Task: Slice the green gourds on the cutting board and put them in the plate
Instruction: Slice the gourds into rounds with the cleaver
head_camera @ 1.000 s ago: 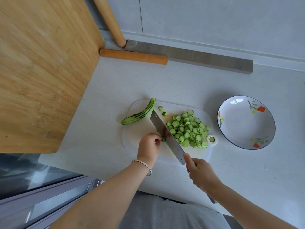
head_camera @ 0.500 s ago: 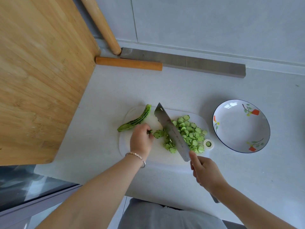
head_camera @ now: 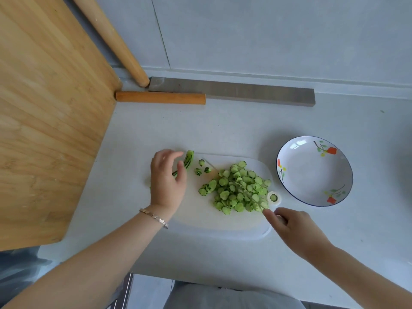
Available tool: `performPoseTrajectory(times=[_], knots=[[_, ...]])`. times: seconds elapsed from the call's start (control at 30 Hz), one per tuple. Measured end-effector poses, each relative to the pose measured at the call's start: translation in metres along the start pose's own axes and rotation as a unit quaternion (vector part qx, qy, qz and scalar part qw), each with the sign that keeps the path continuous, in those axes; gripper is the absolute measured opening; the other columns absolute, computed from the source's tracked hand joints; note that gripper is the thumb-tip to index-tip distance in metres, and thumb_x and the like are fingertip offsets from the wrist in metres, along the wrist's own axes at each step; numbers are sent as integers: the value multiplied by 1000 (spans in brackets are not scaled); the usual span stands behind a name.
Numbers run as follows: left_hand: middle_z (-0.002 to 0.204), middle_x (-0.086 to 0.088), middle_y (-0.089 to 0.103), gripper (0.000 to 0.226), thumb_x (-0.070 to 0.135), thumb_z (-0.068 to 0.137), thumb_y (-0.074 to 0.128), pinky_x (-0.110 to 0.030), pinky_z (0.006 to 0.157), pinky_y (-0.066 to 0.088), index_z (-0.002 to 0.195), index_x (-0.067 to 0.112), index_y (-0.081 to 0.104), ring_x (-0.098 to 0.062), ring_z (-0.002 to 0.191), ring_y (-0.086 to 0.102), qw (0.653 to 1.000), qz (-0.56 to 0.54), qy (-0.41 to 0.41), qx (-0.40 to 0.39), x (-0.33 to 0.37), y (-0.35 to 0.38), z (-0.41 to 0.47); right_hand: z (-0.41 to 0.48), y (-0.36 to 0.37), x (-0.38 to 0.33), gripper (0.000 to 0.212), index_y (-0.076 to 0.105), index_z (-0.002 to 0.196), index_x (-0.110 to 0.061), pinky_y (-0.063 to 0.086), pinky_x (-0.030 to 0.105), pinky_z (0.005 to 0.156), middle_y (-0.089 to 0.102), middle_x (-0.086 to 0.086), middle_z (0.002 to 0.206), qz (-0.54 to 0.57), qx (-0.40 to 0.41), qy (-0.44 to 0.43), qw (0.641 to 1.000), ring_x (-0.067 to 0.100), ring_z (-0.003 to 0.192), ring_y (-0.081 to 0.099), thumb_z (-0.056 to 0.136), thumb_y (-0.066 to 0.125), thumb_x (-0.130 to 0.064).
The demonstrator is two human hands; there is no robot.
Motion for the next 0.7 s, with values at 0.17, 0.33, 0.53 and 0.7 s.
performPoseTrajectory(times=[0.17, 0.33, 0.53, 0.7], knots=[[139, 1, 40, 47, 44, 85, 60, -28, 107, 29, 124, 18, 55, -8, 127, 35, 926, -24, 27, -375, 38, 45, -4, 0, -15, -21, 47, 56, 84, -23, 30, 21, 48, 59, -5, 75, -243, -11, -60, 968, 17, 74, 54, 83, 42, -68], [154, 7, -15, 85, 64, 83, 43, -39, 114, -2, 149, 28, 2, -11, 139, -19, 798, 137, 100, -578, 41, 91, -50, -3, -17, -42, 53, 53, 103, -26, 12, 20, 44, 58, -14, 95, -389, -56, -126, 911, 10, 102, 57, 86, 29, -71], [150, 4, -29, 90, 68, 84, 36, -45, 114, -9, 144, 30, -19, -14, 135, -31, 763, 157, 95, -620, 38, 132, -71, -7, -13, -44, 95, 44, 74, -26, 32, 25, 52, 62, -9, 74, -337, 28, -297, 893, 12, 71, 64, 54, -29, -84], [152, 0, -25, 84, 69, 86, 27, -45, 113, -10, 146, 28, -16, -17, 136, -29, 769, 176, 68, -611, 28, 155, -62, -6, -17, -38, 74, 49, 49, -24, 18, 18, 39, 43, -11, 38, -325, 121, -380, 858, 11, 31, 46, 90, 7, -69]])
Point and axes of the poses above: each hand's wrist, its own z-axis towards the middle knuckle, its own y-axis out of the palm, x = y × z, the point moved 9 cm from there along z, towards the middle knuckle
